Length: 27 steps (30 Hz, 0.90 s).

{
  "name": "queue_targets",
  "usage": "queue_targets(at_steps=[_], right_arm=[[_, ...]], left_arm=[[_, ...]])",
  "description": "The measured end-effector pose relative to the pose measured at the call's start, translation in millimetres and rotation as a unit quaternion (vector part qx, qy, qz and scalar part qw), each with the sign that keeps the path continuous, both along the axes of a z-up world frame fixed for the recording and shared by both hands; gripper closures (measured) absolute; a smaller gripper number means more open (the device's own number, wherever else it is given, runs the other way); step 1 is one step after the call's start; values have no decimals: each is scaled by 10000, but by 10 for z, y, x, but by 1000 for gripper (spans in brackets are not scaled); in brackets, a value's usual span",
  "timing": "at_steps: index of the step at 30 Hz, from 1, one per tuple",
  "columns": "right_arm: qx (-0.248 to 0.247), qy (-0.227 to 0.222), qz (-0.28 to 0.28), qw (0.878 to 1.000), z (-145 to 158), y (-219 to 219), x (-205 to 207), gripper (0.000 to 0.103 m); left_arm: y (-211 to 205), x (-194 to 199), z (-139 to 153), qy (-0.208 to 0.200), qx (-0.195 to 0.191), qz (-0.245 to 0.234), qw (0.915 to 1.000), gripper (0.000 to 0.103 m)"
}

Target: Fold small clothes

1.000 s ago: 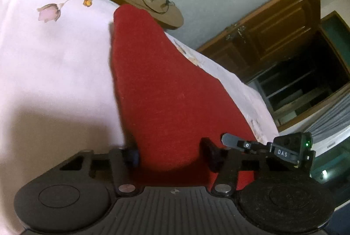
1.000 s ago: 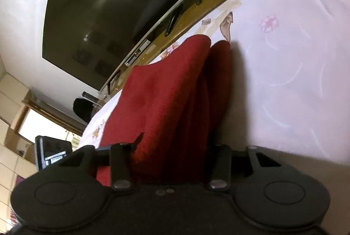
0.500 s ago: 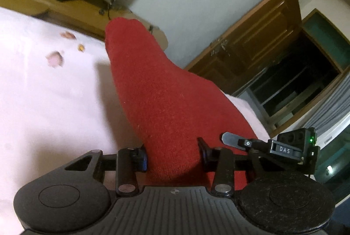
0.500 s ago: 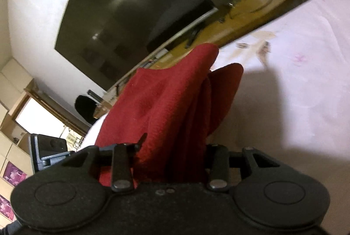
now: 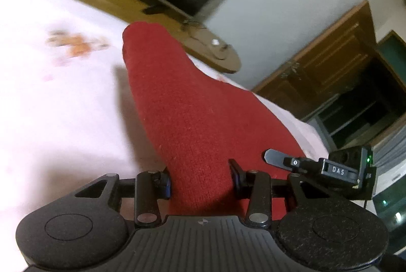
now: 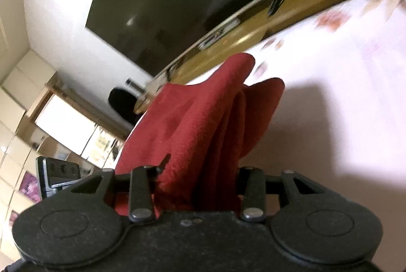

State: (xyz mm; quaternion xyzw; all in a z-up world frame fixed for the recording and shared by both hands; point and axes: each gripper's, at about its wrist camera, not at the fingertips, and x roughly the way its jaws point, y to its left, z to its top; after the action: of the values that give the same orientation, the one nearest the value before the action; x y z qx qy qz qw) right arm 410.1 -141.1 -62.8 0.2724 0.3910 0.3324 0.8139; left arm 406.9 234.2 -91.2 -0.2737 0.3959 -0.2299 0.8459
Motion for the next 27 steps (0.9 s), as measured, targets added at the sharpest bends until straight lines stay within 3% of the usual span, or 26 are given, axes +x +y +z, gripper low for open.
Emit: queue_targets(at_steps=[3, 4, 6, 9, 12, 16, 19, 21, 23, 27], right_arm=[[78, 238, 163, 9996, -165, 348, 69, 64], [1, 309, 205, 9993, -256, 475, 101, 63], [-239, 626, 96, 9977, -497, 641, 171, 58], [125, 635, -128, 9978, -654, 577, 158, 60], [-36, 644, -71, 9979, -590, 562, 165, 58], [-189, 748, -172, 9969, -467, 513, 206, 43], [-590, 435, -472, 9962, -300, 463, 51, 32], [-789, 81, -659, 9947, -175, 383, -48, 40], [-1041, -404, -896, 9897, -7, 336, -163, 63], [-1453, -1160, -823, 9791, 276, 489, -326, 65]], left_arm=[[362, -83, -202, 146, 230, 210, 9994, 61], [435, -91, -316, 295, 317, 333, 9985, 53], [596, -166, -506, 414, -87, 602, 9973, 49], [626, -272, -529, 228, -74, 711, 9972, 44], [569, -326, -486, 112, 213, 807, 9964, 40], [431, -385, -293, 11, 959, 922, 9911, 24], [402, -421, -127, -83, 1389, 1027, 9849, 22], [403, -516, -29, -178, 1618, 1162, 9798, 22], [387, -613, 72, -324, 1840, 1296, 9738, 22], [256, -696, 278, -652, 2110, 1408, 9651, 22]])
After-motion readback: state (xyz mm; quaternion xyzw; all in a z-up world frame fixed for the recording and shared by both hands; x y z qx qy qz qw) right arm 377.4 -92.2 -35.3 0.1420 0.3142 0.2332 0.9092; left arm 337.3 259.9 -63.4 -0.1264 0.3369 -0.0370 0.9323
